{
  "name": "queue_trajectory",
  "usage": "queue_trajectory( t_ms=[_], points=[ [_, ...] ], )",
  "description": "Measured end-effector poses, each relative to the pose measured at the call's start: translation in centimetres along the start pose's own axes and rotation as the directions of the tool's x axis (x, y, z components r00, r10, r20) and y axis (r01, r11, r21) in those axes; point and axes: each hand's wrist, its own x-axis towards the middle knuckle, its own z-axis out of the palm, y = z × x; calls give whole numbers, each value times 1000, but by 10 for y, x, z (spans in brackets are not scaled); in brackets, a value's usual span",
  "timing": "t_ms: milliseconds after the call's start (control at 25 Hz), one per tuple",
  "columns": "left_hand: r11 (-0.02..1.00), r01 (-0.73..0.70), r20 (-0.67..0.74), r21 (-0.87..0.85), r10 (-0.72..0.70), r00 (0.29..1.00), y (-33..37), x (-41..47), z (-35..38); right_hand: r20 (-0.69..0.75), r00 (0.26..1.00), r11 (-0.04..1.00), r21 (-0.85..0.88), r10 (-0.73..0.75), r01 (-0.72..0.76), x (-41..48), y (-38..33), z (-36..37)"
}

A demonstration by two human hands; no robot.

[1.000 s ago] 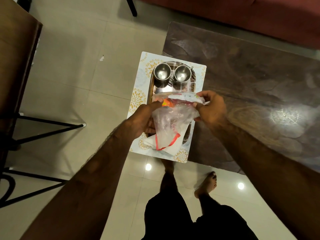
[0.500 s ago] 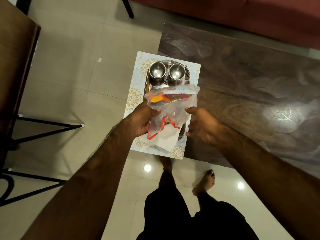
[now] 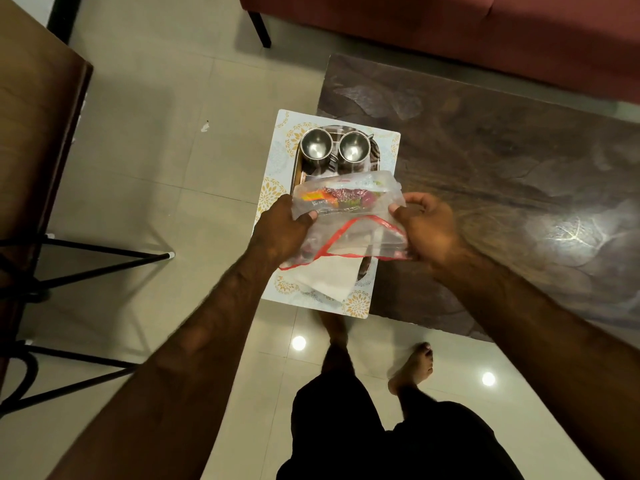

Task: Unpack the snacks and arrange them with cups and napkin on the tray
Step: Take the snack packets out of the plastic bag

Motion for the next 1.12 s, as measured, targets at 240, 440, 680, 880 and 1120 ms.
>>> queue_trajectory(
  t_ms=[240, 440, 680, 880, 1120],
  points=[
    [936, -124, -90, 330, 162, 983, 21, -6, -24, 5, 1000, 999, -40, -20, 21, -4, -13, -7],
    [584, -623, 246, 521, 596, 765, 62, -35, -22, 27, 999, 998, -58, -25, 26, -7, -25, -7],
    [578, -759, 186, 302, 745, 641, 93, -41, -37, -43, 996, 996, 45, -72, 74, -11, -45, -18],
    [670, -683, 107, 290, 687, 719, 108, -37, -32, -191, 942, 960, -14, -277, 280, -30, -56, -32],
    [765, -597, -61, 242, 626, 777, 118, -30, -31, 70, 585, 505, -428, -808, 750, -78, -53, -37]
  ],
)
